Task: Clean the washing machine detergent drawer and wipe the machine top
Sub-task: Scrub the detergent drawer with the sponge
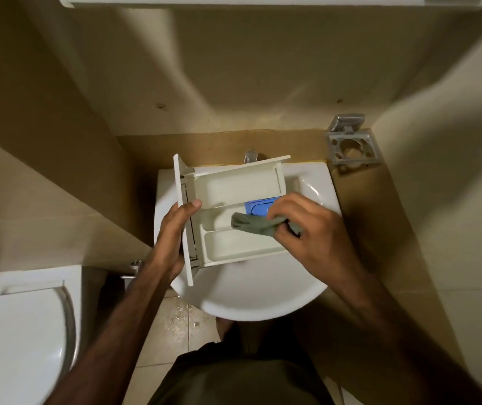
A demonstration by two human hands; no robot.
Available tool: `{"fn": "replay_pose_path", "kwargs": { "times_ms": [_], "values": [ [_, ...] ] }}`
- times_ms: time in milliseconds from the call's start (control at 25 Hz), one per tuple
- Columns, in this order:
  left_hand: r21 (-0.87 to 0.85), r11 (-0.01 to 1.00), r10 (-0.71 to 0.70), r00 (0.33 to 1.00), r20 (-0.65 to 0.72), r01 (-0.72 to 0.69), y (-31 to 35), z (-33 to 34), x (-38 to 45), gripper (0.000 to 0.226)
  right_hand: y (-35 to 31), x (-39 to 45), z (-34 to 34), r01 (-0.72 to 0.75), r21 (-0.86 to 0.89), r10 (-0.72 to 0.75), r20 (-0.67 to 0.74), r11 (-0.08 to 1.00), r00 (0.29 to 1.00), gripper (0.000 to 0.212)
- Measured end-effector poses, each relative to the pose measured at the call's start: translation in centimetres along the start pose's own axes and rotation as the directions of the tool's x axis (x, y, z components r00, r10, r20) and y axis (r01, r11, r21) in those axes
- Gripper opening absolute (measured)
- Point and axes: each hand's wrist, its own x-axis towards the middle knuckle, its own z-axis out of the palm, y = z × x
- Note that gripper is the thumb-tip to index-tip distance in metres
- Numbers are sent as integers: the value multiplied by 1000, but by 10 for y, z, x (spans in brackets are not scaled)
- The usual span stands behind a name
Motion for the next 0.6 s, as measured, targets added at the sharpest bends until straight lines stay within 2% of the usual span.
{"fn": "replay_pose_path", "kwargs": {
  "times_ms": [80, 160, 240, 320, 400, 520, 600],
  "values": [
    [5, 1000, 30, 999, 31, -31, -1, 2, -3, 38, -5, -15, 5, 157, -236, -146, 63, 959, 987, 17],
    [-5, 1000, 25, 999, 30, -25, -4, 4, -3, 41, -11, -27, 16, 212, -376, -185, 108, 902, 977, 18],
    [-52, 999, -4, 1000, 27, 6, -7, 5, -2, 50, -16, -35, 34, 213, -470, -157, 155, 857, 975, 25],
    [-60, 998, -9, 1000, 15, 10, -9, 7, 0, 46, -23, -33, 51, 153, -540, -35, 223, 827, 974, 37],
    [-31, 1000, -3, 999, 32, 4, -12, 10, 1, 41, -32, -21, 56, 61, -588, 94, 229, 806, 969, 47],
    [-40, 999, -19, 999, 26, 20, -14, 15, -1, 38, -40, -1, 56, -76, -528, 185, 157, 846, 970, 45],
    [-42, 999, -14, 1000, 25, 15, -13, 16, 0, 30, -43, 5, 66, -170, -486, 283, 167, 857, 945, 44]
  ]
}}
